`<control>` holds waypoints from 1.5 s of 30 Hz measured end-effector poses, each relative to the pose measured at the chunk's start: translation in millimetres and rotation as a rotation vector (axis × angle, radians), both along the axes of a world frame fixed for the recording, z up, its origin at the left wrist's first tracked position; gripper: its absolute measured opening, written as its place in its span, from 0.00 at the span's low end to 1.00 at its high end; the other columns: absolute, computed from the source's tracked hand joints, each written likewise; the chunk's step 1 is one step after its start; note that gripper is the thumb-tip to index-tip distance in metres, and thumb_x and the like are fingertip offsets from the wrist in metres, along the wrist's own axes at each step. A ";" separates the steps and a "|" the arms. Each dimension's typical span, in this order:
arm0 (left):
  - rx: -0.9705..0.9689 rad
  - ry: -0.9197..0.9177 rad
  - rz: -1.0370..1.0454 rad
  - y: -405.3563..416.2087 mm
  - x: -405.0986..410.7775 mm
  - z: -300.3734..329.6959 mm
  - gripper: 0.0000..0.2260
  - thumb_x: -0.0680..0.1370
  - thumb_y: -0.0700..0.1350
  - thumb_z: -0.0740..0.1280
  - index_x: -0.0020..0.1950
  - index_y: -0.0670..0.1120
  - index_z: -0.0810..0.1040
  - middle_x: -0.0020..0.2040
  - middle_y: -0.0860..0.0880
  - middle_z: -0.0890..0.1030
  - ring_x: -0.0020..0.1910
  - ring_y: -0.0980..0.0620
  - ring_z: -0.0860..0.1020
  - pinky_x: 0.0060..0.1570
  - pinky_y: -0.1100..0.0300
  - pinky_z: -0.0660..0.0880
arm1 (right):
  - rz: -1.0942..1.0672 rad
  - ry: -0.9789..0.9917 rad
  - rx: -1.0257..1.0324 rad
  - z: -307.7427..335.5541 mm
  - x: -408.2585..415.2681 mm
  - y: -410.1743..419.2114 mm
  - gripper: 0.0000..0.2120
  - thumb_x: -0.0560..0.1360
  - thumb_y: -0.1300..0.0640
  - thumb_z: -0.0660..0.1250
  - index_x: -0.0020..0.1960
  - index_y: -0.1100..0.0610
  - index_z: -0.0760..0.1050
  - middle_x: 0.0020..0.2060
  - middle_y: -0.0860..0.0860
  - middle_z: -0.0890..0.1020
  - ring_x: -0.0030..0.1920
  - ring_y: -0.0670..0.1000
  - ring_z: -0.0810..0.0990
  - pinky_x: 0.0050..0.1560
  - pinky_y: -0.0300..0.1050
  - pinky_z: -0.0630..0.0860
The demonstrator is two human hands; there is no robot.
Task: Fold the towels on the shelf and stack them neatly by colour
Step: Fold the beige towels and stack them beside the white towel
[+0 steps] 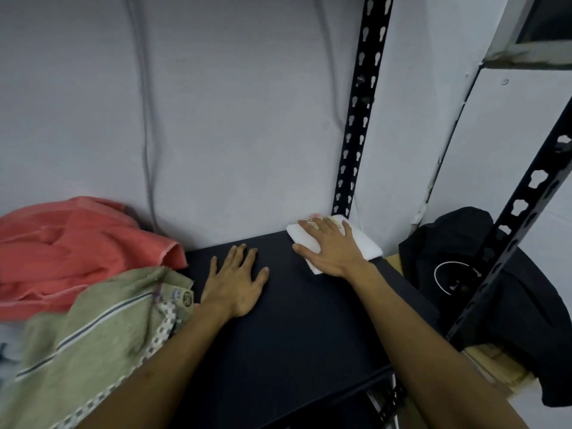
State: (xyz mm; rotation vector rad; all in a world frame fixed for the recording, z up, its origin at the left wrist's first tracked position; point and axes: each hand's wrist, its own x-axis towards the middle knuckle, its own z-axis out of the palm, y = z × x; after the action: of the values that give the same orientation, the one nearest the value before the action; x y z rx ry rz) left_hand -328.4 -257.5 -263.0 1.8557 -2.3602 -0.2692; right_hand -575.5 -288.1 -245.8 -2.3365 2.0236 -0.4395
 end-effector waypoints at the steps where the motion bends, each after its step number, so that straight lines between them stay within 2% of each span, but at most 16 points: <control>1: 0.005 -0.008 -0.002 0.7 0.1 1.4 0.30 0.83 0.64 0.45 0.83 0.54 0.47 0.84 0.52 0.45 0.82 0.53 0.41 0.79 0.44 0.39 | 0.012 0.007 -0.013 -0.7 12.2 8.2 0.34 0.77 0.29 0.50 0.80 0.39 0.52 0.80 0.47 0.57 0.80 0.50 0.50 0.78 0.62 0.41; 4: 0.017 -0.081 -0.047 9.5 3.1 17.0 0.30 0.83 0.63 0.48 0.83 0.51 0.52 0.84 0.48 0.51 0.82 0.49 0.49 0.80 0.45 0.48 | 0.055 -0.025 -0.020 -5.8 46.6 33.6 0.33 0.79 0.31 0.51 0.81 0.42 0.51 0.80 0.50 0.58 0.80 0.51 0.51 0.78 0.60 0.42; 7: -0.058 -0.207 -0.144 39.3 21.3 45.8 0.27 0.83 0.60 0.56 0.78 0.48 0.64 0.78 0.44 0.66 0.76 0.44 0.64 0.74 0.47 0.59 | 0.097 -0.139 -0.021 -8.2 76.6 53.4 0.32 0.80 0.33 0.53 0.80 0.43 0.54 0.79 0.49 0.60 0.80 0.50 0.53 0.78 0.57 0.46; 10: -0.260 -0.208 -0.178 81.4 61.5 61.1 0.30 0.81 0.58 0.61 0.81 0.50 0.58 0.81 0.45 0.60 0.78 0.45 0.61 0.77 0.48 0.53 | 0.142 -0.304 -0.023 -4.6 108.8 73.0 0.30 0.80 0.35 0.57 0.79 0.43 0.58 0.78 0.48 0.64 0.79 0.49 0.57 0.78 0.55 0.52; 13: -0.402 -0.165 -0.076 109.8 120.8 68.6 0.31 0.80 0.61 0.55 0.82 0.52 0.57 0.82 0.45 0.57 0.80 0.45 0.56 0.78 0.46 0.49 | 0.186 -0.706 0.100 10.7 143.8 95.1 0.29 0.79 0.37 0.64 0.77 0.43 0.64 0.73 0.45 0.71 0.74 0.45 0.65 0.76 0.48 0.59; 15: -0.373 -0.140 0.029 120.3 161.8 67.2 0.35 0.78 0.67 0.47 0.82 0.52 0.56 0.82 0.45 0.57 0.81 0.44 0.56 0.78 0.44 0.48 | 0.235 -1.043 0.182 19.4 166.0 114.5 0.27 0.78 0.43 0.68 0.75 0.46 0.69 0.64 0.43 0.79 0.66 0.38 0.74 0.73 0.44 0.66; 17: -0.269 -0.066 0.068 130.0 192.8 60.6 0.35 0.77 0.71 0.45 0.81 0.56 0.57 0.82 0.47 0.57 0.80 0.44 0.59 0.78 0.44 0.53 | 0.281 -1.149 0.205 19.6 185.6 133.7 0.24 0.78 0.49 0.70 0.73 0.49 0.72 0.56 0.41 0.82 0.59 0.34 0.78 0.71 0.42 0.70; 19: -0.213 0.052 0.035 140.7 210.6 52.9 0.29 0.81 0.68 0.53 0.80 0.60 0.60 0.81 0.51 0.61 0.76 0.45 0.66 0.73 0.48 0.64 | 0.355 -1.130 0.243 12.7 203.6 150.9 0.26 0.75 0.48 0.72 0.72 0.50 0.73 0.58 0.44 0.83 0.60 0.36 0.79 0.68 0.37 0.72; 21: -0.246 0.160 0.003 152.0 217.9 46.1 0.24 0.83 0.62 0.56 0.79 0.60 0.64 0.79 0.52 0.65 0.73 0.46 0.71 0.69 0.52 0.70 | 0.409 -1.031 0.249 1.6 218.8 163.6 0.26 0.73 0.46 0.75 0.69 0.49 0.76 0.61 0.44 0.82 0.63 0.39 0.78 0.65 0.36 0.73; 25: -0.342 0.329 0.007 168.6 209.5 51.0 0.19 0.84 0.58 0.59 0.74 0.57 0.73 0.75 0.53 0.72 0.70 0.49 0.74 0.66 0.55 0.71 | 0.414 -0.895 0.106 -13.4 228.2 173.3 0.07 0.73 0.52 0.76 0.49 0.52 0.83 0.55 0.42 0.82 0.58 0.46 0.79 0.63 0.50 0.74; 28: -0.415 0.388 -0.043 172.1 198.1 63.1 0.18 0.84 0.58 0.59 0.71 0.54 0.76 0.72 0.54 0.76 0.69 0.51 0.75 0.68 0.55 0.71 | 0.436 -1.029 0.121 -0.2 208.8 176.1 0.04 0.74 0.58 0.75 0.47 0.58 0.82 0.52 0.50 0.85 0.55 0.53 0.83 0.60 0.54 0.78; 31: -0.418 0.530 -0.079 168.3 186.5 74.4 0.17 0.85 0.57 0.58 0.70 0.56 0.77 0.66 0.59 0.80 0.64 0.58 0.78 0.65 0.56 0.73 | 0.433 -1.202 0.180 25.2 175.1 179.0 0.06 0.73 0.62 0.73 0.46 0.65 0.80 0.53 0.55 0.86 0.55 0.52 0.84 0.56 0.44 0.79; 35: -0.329 0.672 -0.057 152.4 154.4 82.8 0.16 0.84 0.60 0.58 0.68 0.59 0.78 0.60 0.62 0.83 0.59 0.62 0.79 0.61 0.57 0.74 | 0.362 -1.231 0.136 55.7 127.2 176.9 0.07 0.73 0.61 0.72 0.45 0.65 0.79 0.53 0.55 0.86 0.53 0.51 0.84 0.53 0.40 0.78; 40: -0.246 0.574 -0.051 129.4 104.4 71.8 0.20 0.83 0.60 0.59 0.73 0.54 0.74 0.69 0.54 0.78 0.69 0.52 0.75 0.70 0.51 0.70 | 0.169 -0.895 -0.137 67.5 83.5 154.2 0.07 0.74 0.59 0.75 0.42 0.61 0.80 0.41 0.52 0.85 0.45 0.44 0.80 0.49 0.32 0.73; 43: -0.131 0.380 -0.166 135.8 81.2 60.5 0.26 0.78 0.66 0.62 0.73 0.56 0.72 0.71 0.53 0.76 0.70 0.51 0.73 0.68 0.48 0.71 | 0.004 -0.733 -0.186 54.6 62.6 137.4 0.07 0.74 0.54 0.75 0.42 0.55 0.79 0.44 0.51 0.82 0.51 0.51 0.79 0.52 0.44 0.72; 45: -0.036 0.245 -0.209 140.1 72.7 47.3 0.25 0.76 0.63 0.68 0.70 0.57 0.74 0.68 0.53 0.78 0.68 0.50 0.74 0.64 0.49 0.73 | -0.168 -0.615 -0.188 41.6 60.4 144.2 0.12 0.74 0.47 0.74 0.51 0.53 0.79 0.54 0.53 0.80 0.60 0.55 0.75 0.61 0.52 0.71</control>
State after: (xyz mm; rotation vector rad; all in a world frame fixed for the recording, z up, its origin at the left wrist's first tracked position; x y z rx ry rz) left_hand -255.7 -117.5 -215.7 1.4655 -2.3683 -0.4439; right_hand -515.1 -143.9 -204.2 -1.7853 1.9191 -1.2227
